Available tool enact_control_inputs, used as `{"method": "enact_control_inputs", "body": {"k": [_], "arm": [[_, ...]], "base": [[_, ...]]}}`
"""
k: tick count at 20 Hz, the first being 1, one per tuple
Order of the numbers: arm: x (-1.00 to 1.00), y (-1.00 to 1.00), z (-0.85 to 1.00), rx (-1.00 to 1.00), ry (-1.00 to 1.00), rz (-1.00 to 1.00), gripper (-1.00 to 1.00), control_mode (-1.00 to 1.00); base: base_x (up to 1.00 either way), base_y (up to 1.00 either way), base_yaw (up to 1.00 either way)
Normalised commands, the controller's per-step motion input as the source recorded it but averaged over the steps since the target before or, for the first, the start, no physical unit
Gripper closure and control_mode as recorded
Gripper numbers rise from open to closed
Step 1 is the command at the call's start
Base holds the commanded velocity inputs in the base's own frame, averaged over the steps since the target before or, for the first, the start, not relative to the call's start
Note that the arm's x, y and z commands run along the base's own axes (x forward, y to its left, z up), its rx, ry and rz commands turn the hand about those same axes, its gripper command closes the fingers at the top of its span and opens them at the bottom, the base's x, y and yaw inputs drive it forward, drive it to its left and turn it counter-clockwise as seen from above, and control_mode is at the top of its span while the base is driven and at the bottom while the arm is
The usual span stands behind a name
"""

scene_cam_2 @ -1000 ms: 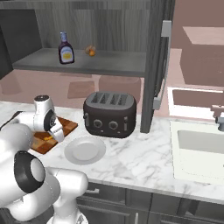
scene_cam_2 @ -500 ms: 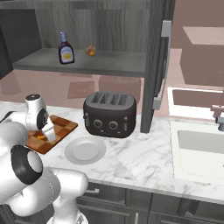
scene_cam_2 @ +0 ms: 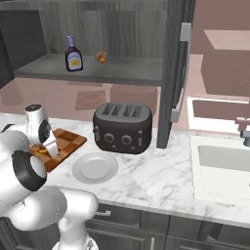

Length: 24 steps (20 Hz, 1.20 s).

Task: Pick the shrimp from the plate and place it on the cutting board. Then pick the condiment bottle from the cabinet and place it next to the cutting board.

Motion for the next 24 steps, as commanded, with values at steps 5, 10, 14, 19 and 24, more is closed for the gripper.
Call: {"method": "enact_control_inputs", "body": {"k": [5, 10, 14, 19, 24], "arm": [[0.26, 0.07, -0.19, 0.00, 0.00, -0.04, 1.00, -1.00], [0.17, 0.00, -0.37, 0.00, 0.00, -0.04, 1.00, -1.00], [0.13, 0.00, -0.32, 0.00, 0.00, -0.03, 1.00, -1.00], [0.13, 0.05, -0.14, 0.00, 0.00, -0.03, 1.00, -1.00], [0.10, 0.09, -0.08, 0.00, 0.00, -0.03, 1.00, -1.00]], "base": [[0.00, 0.00, 0.00], [0.00, 0.00, 0.00], [0.00, 0.00, 0.00], [0.00, 0.00, 0.00], [0.00, 0.00, 0.00]]}}
